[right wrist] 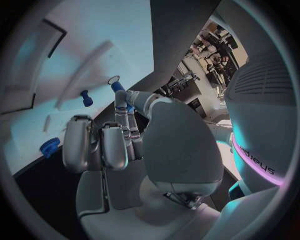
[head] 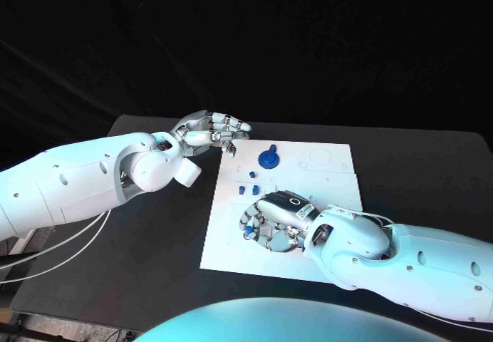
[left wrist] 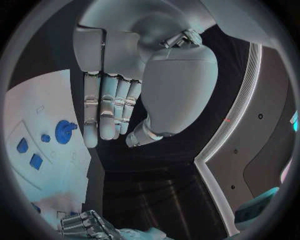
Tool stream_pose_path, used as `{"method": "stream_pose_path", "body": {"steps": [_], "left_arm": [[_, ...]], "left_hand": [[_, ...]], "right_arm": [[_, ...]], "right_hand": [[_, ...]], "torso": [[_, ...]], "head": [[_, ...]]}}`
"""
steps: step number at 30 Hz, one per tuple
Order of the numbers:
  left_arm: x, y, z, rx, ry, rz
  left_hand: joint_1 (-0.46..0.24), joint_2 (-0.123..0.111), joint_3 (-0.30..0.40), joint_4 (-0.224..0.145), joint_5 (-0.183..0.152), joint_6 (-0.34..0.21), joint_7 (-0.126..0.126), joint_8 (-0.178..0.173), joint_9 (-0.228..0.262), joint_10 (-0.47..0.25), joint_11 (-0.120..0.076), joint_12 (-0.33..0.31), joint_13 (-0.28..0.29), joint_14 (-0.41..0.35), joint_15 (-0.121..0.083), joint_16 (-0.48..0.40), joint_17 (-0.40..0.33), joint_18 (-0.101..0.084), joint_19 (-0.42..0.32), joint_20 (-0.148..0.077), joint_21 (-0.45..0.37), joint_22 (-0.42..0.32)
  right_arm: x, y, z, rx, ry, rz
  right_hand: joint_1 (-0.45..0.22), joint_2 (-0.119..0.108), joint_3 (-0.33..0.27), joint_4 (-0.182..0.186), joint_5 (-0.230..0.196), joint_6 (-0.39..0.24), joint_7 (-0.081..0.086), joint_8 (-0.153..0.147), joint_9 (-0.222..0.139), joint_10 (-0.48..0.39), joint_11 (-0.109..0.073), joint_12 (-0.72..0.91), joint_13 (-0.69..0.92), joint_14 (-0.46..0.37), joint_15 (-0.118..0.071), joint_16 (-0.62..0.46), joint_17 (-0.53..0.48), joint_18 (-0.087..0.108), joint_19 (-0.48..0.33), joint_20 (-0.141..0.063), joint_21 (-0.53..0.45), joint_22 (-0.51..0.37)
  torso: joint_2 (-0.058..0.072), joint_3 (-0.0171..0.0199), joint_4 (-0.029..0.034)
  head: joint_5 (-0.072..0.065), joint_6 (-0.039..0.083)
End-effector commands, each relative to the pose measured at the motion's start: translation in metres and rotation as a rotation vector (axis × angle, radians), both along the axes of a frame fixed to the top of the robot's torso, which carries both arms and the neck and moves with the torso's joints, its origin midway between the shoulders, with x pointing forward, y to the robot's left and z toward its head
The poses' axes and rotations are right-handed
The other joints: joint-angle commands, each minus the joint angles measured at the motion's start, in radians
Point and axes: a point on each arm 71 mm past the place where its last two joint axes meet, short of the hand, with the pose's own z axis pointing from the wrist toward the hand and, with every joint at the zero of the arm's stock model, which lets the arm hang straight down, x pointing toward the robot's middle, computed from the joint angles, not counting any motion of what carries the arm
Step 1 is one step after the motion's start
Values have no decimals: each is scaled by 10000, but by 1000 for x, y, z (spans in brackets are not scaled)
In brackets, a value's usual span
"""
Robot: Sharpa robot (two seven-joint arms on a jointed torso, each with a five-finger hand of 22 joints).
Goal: Assemble the parts on the task board
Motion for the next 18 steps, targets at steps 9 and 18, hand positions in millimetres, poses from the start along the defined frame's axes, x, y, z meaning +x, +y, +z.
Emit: {"method": "stream_pose_path", "body": {"steps": [9,18], "left_arm": [[-1,-2,1,-70,-11,-217],[-1,-2,1,-68,-14,-215]], "left_hand": [[-123,-10,-5,-78,45,-78,21,44,15,-64,4,5,-15,4,78,-64,-11,146,36,22,-56,-15],[-123,-10,-5,-78,45,-78,21,44,15,-64,4,5,-15,4,78,-64,-11,146,36,22,-56,-15]], "right_arm": [[1,2,-3,-135,66,91],[1,2,-4,-198,108,110]], "right_hand": [[33,119,30,-10,51,48,14,522,786,-3,-70,-32,16,256,-74,35,8,-102,14,-12,13,1091],[33,119,30,-10,51,48,14,522,786,-3,-70,-32,16,256,-74,35,8,-102,14,-12,13,1091]], "torso": [[9,-7,-2],[5,-7,1]], "head": [[8,-20],[6,-39]]}}
